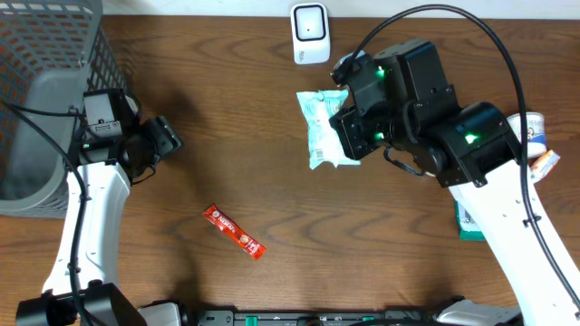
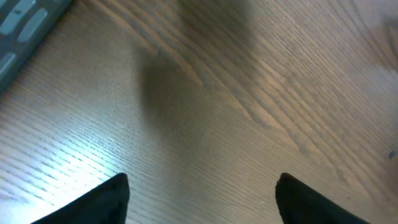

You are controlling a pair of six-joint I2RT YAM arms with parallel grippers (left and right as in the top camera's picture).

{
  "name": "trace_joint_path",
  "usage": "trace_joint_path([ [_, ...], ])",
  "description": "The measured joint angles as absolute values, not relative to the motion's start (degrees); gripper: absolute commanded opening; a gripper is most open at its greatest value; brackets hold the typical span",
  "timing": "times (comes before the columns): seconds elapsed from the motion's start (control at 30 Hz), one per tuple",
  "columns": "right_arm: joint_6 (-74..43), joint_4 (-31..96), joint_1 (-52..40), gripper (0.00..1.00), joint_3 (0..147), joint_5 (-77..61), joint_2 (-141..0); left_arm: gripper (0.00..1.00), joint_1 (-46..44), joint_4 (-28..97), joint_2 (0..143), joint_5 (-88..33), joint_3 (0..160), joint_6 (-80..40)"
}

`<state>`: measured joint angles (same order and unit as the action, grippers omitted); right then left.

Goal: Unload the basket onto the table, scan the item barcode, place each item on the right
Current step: 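Lift the mint-green packet up to the white scanner with the right gripper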

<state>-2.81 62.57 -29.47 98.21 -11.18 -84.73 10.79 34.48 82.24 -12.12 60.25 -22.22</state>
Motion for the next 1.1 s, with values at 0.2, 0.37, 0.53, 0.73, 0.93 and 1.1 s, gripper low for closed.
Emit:
trace_joint_path([
  [0.2,4.38,54.94,-29.5,0.01,98.32,1.5,-85.62,0.8,10.79,34.46,82.24,-12.12,60.25,-22.22],
  [0.37,13.23,50.87,-29.76,0.01,105.86,12.21,-94.19,0.8,10.79,34.41,82.21,-12.1,60.25,-22.22],
  [0.53,25.36,55.42,-31.24,0.01,128.6,28.38,-110.78,0.8,10.81,34.46,82.21,-12.1,60.25,-22.24],
  [0.73,42.63,46.89,-33.06,0.01,143.59,40.03,-124.38,0.8,10.85,34.54,82.19,-12.1,60.25,-22.24],
  [0.93,55.02,25.1,-33.3,0.01,143.9,44.4,-133.23,0.8,10.83,34.52,82.19,-12.1,60.25,-22.24],
  [1.1,65.67,11.6,-33.3,0.01,143.94,45.63,-141.49,0.8,10.83,34.5,82.19,-12.1,60.25,-22.22],
])
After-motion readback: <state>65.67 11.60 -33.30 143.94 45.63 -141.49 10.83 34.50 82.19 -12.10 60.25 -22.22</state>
